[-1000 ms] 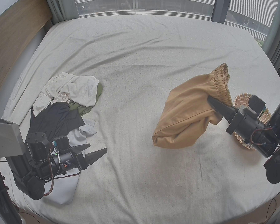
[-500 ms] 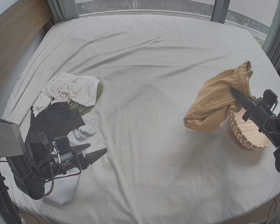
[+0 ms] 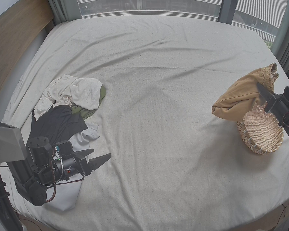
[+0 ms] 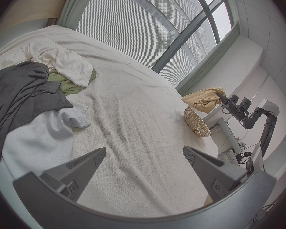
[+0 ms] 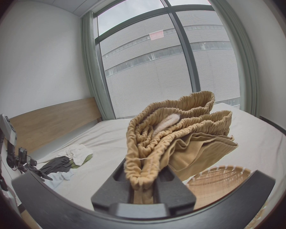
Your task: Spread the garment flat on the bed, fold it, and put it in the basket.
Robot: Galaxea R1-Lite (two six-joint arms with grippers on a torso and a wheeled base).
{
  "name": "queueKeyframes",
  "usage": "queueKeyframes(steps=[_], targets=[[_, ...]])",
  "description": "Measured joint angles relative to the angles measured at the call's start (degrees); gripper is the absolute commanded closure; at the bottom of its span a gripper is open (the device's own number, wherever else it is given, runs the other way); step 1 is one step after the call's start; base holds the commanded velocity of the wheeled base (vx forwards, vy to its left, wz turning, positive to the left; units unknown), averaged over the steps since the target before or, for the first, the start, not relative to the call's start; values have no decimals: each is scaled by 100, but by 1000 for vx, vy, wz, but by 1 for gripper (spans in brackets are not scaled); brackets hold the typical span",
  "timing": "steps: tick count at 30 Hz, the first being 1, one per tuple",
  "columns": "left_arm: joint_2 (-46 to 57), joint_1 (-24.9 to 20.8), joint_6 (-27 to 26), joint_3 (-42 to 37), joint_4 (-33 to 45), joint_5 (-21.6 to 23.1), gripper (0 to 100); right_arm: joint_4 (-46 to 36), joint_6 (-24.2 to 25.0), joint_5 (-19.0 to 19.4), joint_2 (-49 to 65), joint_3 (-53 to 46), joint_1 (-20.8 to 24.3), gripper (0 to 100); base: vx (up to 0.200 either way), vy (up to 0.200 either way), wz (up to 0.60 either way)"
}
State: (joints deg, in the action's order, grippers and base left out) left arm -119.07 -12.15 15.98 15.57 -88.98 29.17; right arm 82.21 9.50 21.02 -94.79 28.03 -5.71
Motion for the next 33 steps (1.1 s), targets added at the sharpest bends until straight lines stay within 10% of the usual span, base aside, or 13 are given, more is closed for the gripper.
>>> queueKeyframes(steps=[22,23,33], targets=[[-10,-5,0,-6,0,0,0,-634,-690,241,-289,72,-1345,100,0,0,0],[-10,-5,0,-6,0,0,0,-634,-712,244,-297,66,-1349,0,0,0,0],[-9,-7,0,5,0,0,0,-814,-816,249,-250,39,-1380,0,0,0,0]])
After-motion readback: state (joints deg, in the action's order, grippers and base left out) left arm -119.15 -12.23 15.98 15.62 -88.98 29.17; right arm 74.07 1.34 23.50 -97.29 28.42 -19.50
